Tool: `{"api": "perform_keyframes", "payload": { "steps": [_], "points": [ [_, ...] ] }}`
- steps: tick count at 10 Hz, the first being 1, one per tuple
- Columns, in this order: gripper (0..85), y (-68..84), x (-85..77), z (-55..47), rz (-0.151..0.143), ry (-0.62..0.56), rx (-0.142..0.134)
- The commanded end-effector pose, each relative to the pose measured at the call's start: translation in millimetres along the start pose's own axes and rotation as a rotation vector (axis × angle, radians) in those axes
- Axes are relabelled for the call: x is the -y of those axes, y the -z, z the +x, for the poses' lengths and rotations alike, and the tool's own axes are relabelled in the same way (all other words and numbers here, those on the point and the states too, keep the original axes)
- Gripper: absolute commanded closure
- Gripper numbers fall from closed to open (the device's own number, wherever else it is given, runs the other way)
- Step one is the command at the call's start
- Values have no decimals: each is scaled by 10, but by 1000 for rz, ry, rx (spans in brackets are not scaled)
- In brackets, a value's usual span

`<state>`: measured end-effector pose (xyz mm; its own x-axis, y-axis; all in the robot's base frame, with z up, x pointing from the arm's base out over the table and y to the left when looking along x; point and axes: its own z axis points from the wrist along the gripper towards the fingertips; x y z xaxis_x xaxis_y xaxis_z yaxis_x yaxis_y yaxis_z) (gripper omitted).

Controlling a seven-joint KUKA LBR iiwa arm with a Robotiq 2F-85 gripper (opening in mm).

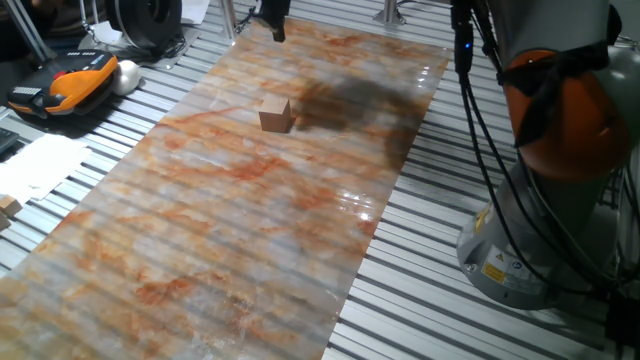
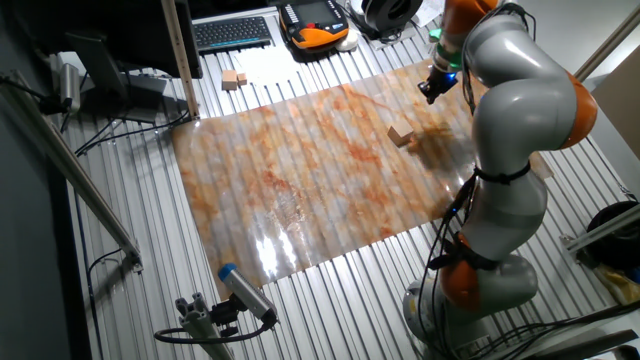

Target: Use the gripper to push the small block from left to right

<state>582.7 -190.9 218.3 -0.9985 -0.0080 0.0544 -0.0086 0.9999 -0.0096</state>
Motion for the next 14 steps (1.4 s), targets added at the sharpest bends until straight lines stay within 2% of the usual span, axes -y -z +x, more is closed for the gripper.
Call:
{"api": "perform_keyframes", "payload": {
  "steps": [1,2,3,5,8,11,14],
  "points": [
    [850,-67,240,-18,-7,0,3],
    [850,-117,212,-37,-13,-7,1],
    [850,-167,119,-45,-14,-24,3],
    [850,-266,-44,-45,14,-41,17],
    [850,-355,-41,-71,10,-42,23],
    [850,-572,-57,-133,1,-45,39],
    [850,-748,-107,-145,0,-48,55]
  ]
}}
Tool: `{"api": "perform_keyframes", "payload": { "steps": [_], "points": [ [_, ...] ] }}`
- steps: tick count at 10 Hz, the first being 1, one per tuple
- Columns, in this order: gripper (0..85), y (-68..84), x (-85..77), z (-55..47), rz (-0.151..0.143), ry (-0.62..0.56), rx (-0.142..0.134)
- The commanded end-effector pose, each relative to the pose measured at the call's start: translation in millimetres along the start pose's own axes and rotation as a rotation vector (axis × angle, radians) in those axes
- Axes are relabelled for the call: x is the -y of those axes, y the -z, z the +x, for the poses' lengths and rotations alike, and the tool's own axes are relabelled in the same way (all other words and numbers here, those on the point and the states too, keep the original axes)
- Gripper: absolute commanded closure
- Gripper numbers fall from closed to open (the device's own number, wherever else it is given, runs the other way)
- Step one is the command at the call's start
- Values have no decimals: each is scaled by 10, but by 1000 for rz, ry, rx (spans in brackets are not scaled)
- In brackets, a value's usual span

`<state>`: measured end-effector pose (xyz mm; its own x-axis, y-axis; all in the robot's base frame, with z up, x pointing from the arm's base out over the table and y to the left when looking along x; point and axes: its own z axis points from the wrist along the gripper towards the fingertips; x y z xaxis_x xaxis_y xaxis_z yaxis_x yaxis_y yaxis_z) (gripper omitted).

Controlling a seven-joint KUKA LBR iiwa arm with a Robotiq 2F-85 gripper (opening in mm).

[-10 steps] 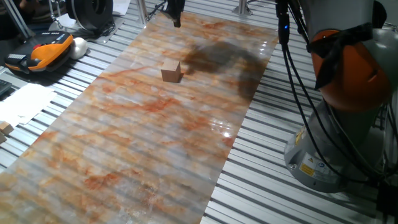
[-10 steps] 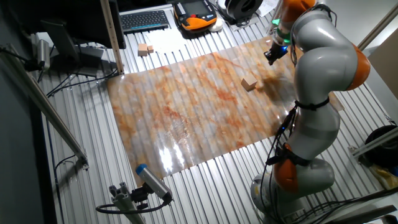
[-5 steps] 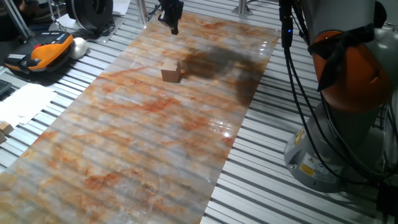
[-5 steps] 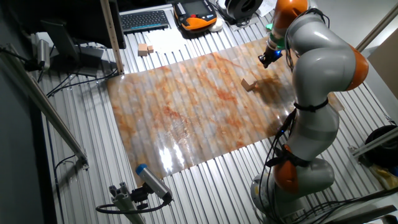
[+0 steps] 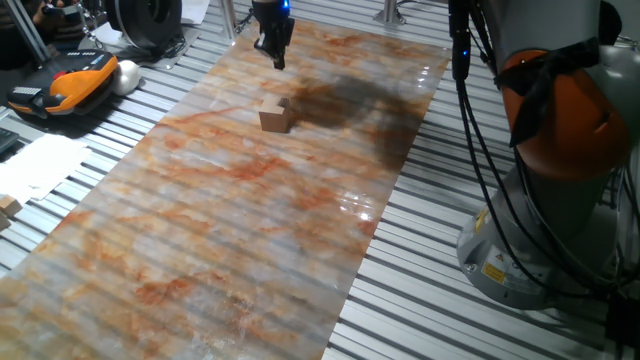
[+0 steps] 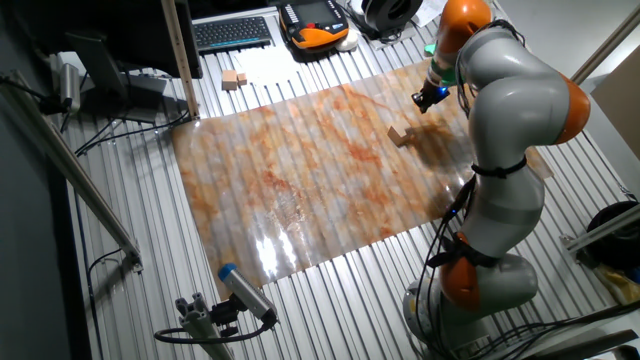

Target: Use the gripper to push the small block from left to right

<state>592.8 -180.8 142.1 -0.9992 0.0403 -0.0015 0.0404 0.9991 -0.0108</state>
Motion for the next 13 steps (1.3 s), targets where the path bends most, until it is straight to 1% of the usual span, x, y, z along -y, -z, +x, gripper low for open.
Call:
{"api": "perform_keyframes", "payload": {
  "steps": [1,3,6,7,9,10,12,13],
  "points": [
    [850,-54,-18,6,-3,-4,5],
    [850,-94,-17,15,-8,-4,8],
    [850,-93,-18,17,-5,-19,-1],
    [850,-93,-18,17,3,-20,-7],
    [850,-93,-18,17,3,-22,-28],
    [850,-93,-18,17,-5,-31,-38],
    [850,-93,-18,17,-12,-59,-50],
    [850,-93,-18,17,-8,-68,-61]
  ]
}}
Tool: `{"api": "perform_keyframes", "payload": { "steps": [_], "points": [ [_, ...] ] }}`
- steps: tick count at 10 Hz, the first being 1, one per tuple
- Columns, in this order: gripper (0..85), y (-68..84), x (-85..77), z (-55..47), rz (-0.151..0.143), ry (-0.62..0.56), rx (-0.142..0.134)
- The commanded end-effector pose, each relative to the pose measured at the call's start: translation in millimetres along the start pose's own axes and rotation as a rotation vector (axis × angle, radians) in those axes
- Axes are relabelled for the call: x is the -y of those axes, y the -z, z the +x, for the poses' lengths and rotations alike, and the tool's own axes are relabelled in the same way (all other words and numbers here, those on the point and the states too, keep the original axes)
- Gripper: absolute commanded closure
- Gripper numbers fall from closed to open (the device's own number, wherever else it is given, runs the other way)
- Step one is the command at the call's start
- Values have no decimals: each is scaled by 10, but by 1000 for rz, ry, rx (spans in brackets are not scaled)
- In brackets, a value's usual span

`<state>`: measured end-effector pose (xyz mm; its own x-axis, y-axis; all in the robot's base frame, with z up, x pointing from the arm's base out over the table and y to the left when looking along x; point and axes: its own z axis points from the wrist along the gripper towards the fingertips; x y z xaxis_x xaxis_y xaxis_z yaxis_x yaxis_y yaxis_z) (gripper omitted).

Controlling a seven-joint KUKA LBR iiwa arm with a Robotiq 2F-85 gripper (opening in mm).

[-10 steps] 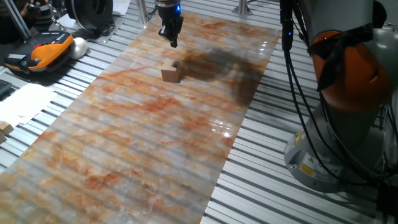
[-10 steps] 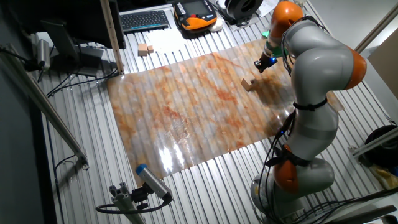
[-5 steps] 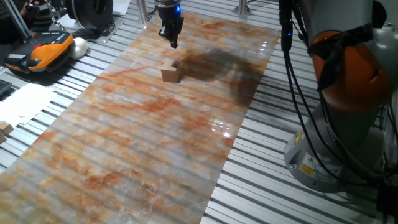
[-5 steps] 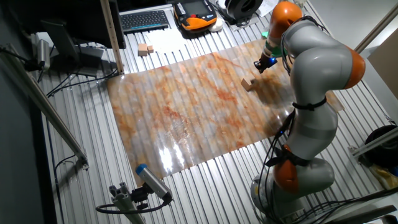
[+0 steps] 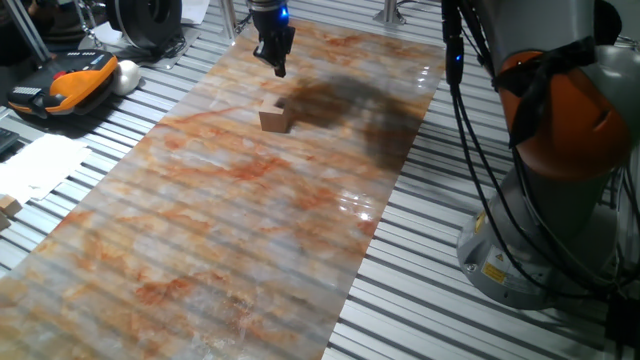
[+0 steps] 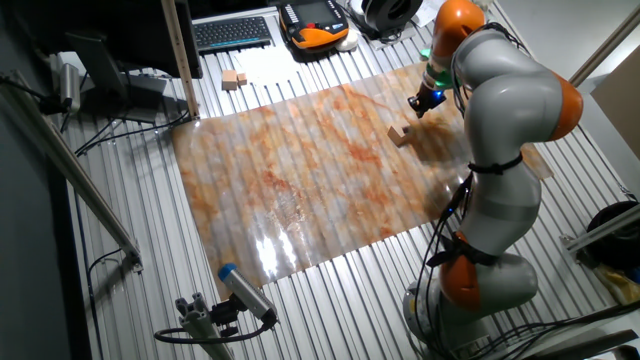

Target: Use the gripper to push the small block from left to right

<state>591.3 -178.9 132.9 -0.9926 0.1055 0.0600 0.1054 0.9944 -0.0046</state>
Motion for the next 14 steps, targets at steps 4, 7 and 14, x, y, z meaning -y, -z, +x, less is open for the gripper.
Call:
{"api": "perform_keyframes", "payload": {
  "steps": [4,7,14],
  "points": [
    [850,-1,0,0,19,14,38],
    [850,-1,0,0,33,67,63],
    [850,-25,12,-17,45,57,58]
  ]
}}
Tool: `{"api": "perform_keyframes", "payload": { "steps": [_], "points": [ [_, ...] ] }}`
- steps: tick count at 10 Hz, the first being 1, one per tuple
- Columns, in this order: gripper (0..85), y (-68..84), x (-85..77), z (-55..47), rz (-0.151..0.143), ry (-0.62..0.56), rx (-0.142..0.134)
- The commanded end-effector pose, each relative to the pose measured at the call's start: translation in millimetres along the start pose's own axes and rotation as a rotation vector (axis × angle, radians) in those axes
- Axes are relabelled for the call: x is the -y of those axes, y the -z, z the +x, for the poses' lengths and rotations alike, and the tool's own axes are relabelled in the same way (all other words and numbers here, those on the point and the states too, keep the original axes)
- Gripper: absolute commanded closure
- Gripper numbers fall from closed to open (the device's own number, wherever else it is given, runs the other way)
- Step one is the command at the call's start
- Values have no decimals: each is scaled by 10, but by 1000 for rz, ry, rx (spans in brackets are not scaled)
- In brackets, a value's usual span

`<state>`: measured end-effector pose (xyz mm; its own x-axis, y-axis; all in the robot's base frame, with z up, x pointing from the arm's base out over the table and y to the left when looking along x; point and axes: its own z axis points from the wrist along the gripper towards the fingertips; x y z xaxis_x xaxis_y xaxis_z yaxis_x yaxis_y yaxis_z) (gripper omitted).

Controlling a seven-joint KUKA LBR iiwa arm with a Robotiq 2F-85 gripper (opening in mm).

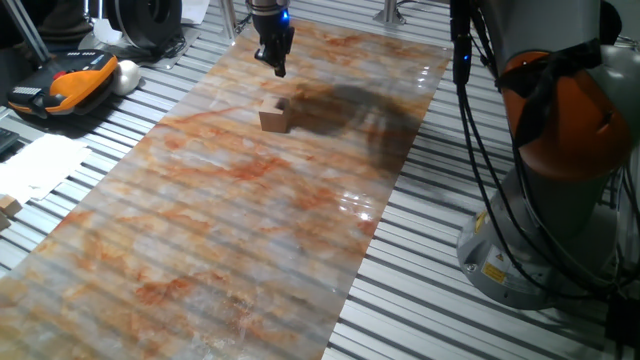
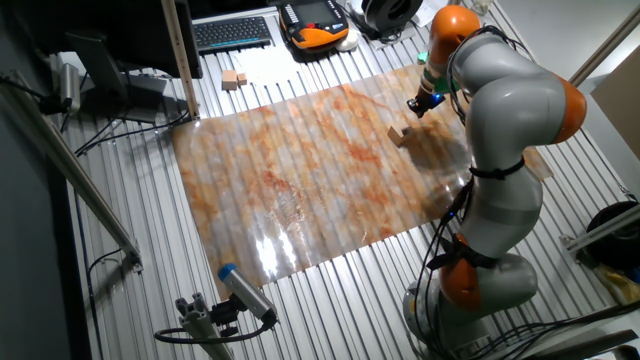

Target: Use the gripper to push the small block from left to right

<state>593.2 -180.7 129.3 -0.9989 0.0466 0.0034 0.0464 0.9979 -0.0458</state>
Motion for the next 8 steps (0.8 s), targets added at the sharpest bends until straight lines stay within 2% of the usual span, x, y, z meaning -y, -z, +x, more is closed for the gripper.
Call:
{"api": "perform_keyframes", "payload": {
  "steps": [1,2,5,6,8],
  "points": [
    [850,-44,8,-24,-11,-2,-1],
    [850,-107,22,-79,-15,0,-1],
    [850,-305,80,-156,-20,18,2],
    [850,-365,80,-162,-30,21,3],
    [850,-461,29,-139,-32,19,5]
  ]
}}
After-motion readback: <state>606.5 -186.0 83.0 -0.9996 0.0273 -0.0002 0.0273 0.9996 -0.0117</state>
